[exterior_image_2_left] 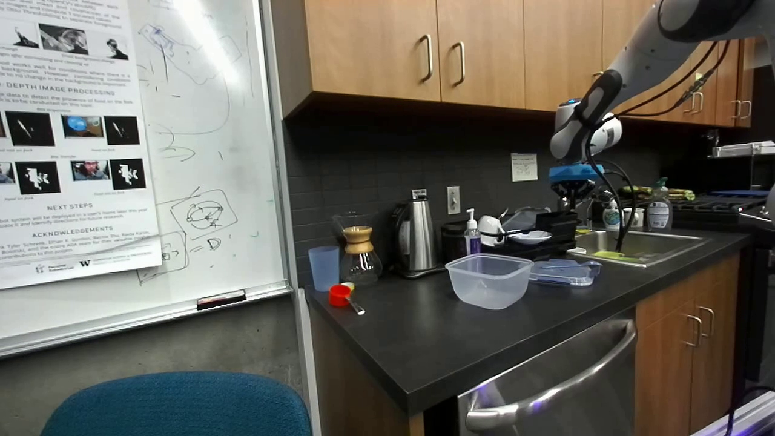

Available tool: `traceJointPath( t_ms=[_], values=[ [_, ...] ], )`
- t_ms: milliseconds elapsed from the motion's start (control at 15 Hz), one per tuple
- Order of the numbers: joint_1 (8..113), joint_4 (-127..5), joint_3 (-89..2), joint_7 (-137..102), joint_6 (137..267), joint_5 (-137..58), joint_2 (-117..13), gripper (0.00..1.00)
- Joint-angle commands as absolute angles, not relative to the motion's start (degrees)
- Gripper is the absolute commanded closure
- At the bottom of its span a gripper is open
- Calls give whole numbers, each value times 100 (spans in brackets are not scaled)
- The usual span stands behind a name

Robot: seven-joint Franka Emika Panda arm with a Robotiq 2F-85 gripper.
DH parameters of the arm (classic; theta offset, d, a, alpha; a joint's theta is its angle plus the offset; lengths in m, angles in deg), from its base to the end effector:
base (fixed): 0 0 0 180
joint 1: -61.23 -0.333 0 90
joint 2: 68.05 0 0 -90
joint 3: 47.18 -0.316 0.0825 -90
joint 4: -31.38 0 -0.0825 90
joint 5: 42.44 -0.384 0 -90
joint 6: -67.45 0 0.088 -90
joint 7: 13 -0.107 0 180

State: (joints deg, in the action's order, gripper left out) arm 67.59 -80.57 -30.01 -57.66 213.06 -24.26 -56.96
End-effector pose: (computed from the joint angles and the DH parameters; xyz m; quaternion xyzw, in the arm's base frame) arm 0.5824 -0.2400 0.4264 0.8641 -0.4424 0.2169 0.1024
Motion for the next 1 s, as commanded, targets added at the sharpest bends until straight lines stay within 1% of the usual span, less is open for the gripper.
traceJointPath(
  t_ms=[0,333,400,467,533,733,933],
  values=[
    [6694,-8166,-2989,-6006,21302,-2164,-5968,100],
    [6699,-8234,-3113,-6016,21394,-2056,-6405,100],
    [6716,-8218,-3146,-6045,21387,-2005,-6438,74],
    [6740,-8191,-3175,-6063,21365,-1967,-6438,73],
    [6766,-8172,-3200,-6058,21338,-1963,-6438,69],
    [6827,-8107,-3204,-6103,21287,-1988,-6315,51],
    [6880,-8104,-3176,-6110,21253,-2029,-6207,30]
  ],
)
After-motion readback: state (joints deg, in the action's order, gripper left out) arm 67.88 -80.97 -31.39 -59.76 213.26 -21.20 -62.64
